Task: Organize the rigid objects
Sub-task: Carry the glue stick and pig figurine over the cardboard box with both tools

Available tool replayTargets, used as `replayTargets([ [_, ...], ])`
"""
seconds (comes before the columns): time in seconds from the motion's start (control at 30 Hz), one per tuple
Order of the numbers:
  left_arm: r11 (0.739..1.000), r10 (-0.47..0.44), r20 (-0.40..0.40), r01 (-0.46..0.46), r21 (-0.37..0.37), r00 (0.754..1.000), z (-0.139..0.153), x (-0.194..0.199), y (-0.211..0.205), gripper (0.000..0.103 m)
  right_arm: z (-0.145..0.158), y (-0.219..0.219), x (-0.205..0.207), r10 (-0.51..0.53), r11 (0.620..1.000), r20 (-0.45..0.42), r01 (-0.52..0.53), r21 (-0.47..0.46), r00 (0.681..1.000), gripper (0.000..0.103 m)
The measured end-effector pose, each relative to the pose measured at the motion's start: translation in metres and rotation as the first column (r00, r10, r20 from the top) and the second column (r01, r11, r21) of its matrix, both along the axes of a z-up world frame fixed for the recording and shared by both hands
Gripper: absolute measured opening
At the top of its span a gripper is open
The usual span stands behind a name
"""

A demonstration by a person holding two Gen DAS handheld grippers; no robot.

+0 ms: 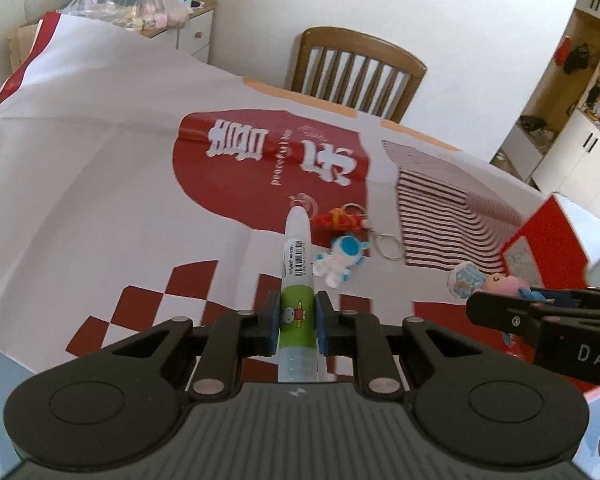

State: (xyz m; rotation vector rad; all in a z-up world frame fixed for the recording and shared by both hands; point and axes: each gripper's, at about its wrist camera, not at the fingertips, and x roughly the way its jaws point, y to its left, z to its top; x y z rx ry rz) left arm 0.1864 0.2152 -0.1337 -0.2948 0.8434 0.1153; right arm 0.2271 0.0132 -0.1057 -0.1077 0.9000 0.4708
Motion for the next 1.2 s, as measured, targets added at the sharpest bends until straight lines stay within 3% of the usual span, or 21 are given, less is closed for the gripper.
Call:
replayTargets([
  [0.2,0.999,-0.038,0.016,0.038,-0.037,0.999,0.025,-0.016,-0.016,0.018,0.025,-0.024,-0.02,-0.017,0.999,0.039,0.016,0.041,0.999,0.035],
  [0.57,0.99,-0.137,0.082,0.139,-0.026,0.987,0.07,-0.035,-0.071,0.018,0.064,-0.093,-0.047,-0.066,0.995,0.138,0.055,0.08,0.988,0.035],
  [0.8,0.98,-0.197,0.119,0.2,-0.017,0.973,0.092,-0.032,-0.123,0.018,0.072,-0.148,-0.051,-0.125,0.989,0.158,0.111,0.095,0.979,0.035],
  [1.2,0.954,-0.298,0.12,0.3,0.005,0.947,0.102,-0.014,-0.216,0.018,0.074,-0.249,-0.049,-0.214,0.975,0.172,0.2,0.093,0.962,0.035],
])
